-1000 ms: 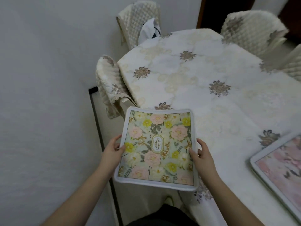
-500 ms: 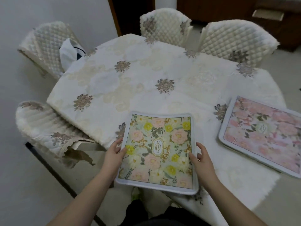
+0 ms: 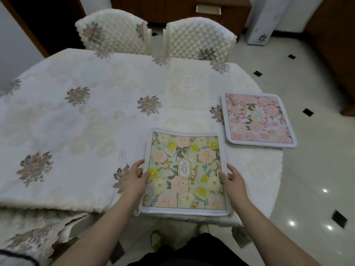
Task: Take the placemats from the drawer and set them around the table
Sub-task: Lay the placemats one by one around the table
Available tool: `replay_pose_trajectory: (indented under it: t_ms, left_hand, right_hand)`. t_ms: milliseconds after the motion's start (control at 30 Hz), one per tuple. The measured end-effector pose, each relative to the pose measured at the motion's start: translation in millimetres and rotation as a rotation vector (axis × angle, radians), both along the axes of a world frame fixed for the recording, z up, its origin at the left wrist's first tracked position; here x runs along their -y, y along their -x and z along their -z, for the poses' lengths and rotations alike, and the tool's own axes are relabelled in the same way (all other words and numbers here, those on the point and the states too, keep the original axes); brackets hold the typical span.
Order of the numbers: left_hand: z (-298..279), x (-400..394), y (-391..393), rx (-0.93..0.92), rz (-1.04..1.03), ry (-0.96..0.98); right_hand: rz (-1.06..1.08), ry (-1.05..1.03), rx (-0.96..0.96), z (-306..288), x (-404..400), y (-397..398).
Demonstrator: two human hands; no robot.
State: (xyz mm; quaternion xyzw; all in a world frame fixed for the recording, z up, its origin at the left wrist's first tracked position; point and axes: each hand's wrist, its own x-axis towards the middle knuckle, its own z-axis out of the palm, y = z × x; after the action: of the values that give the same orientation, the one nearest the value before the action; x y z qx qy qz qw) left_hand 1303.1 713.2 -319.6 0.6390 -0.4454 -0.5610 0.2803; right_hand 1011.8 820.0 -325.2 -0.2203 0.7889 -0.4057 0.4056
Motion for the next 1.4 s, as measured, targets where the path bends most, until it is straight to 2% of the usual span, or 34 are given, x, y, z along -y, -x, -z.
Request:
replay_pose_trajectory:
  t_ms: [233,367,500,600,900,1033,1100,1200,1333,1400]
  left_hand:
    - [10,10,19,0.04,0.11,-0.015]
    - [16,7,24,0.108,0.113,0.011]
    - [18,5,22,0.245,0.127,0.057]
    - [17,6,23,0.312,0.123,0.068]
    - [24,-3,20,0.428,0.1,0.122]
    - [30,-12,20,0.439,0.052,0.177]
    - [33,-14,19,0.514,0.059,0.235]
    - [31,-6,25,0.599,0.168,0.375]
    - [28,26,51,0.631,0.452,0.612]
    - [33,46,69,0.642,0.567,0.671]
  right_hand:
    - [0.059,-0.034,-0.037,8,-9,8]
    - [-0.009,-0.061,-0.111,8,-9,11]
    - [-0.139,-0.115,-0.301,3,-7,16]
    - [-0.198,-0.106,-0.331,4,-6,21]
    - [-0.292,-0.11,-0.435,12,-12,28]
    - [-0.274,-0.161,-0.489,22,-14,29]
    - [-0.243,-0.166,-0.54,24,-12,27]
    - [-0.241,-0.105,-0.602,21,1,18]
    - [-0.35,0.029,-0.609,16,41,-8]
    - [-0.415,0.06,-0.586,17,68,-22]
